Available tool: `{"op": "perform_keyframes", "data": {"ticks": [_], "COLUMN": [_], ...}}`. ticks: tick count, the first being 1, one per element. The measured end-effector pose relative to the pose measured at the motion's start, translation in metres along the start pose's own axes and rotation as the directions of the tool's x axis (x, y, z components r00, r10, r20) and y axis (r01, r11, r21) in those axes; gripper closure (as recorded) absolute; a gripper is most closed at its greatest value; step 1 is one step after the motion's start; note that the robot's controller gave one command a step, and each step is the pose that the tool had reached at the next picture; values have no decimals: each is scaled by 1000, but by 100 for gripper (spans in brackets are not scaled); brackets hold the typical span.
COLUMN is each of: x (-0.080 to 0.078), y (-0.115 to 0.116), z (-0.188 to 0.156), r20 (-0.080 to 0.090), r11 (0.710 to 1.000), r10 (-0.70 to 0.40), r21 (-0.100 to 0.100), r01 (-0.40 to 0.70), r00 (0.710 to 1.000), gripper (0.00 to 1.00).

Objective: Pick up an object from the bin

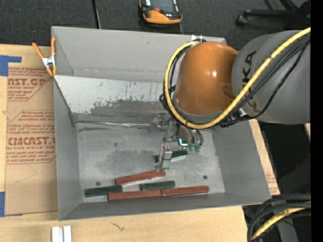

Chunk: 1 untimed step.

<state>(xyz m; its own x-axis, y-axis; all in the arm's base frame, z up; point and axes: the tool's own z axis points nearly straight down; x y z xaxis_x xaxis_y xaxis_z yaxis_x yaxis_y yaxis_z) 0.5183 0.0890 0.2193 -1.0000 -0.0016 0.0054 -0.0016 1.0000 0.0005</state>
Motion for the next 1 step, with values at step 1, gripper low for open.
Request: {"op": "perform_keyframes", "data": {"ticks": [1], "x": [-2], "y": [0], "z": [-3], "r20": [7], "r11": [1000], "r10": [1], "r21": [-1], "r01": [-1], "r00": [1000], "gripper": [0]}}
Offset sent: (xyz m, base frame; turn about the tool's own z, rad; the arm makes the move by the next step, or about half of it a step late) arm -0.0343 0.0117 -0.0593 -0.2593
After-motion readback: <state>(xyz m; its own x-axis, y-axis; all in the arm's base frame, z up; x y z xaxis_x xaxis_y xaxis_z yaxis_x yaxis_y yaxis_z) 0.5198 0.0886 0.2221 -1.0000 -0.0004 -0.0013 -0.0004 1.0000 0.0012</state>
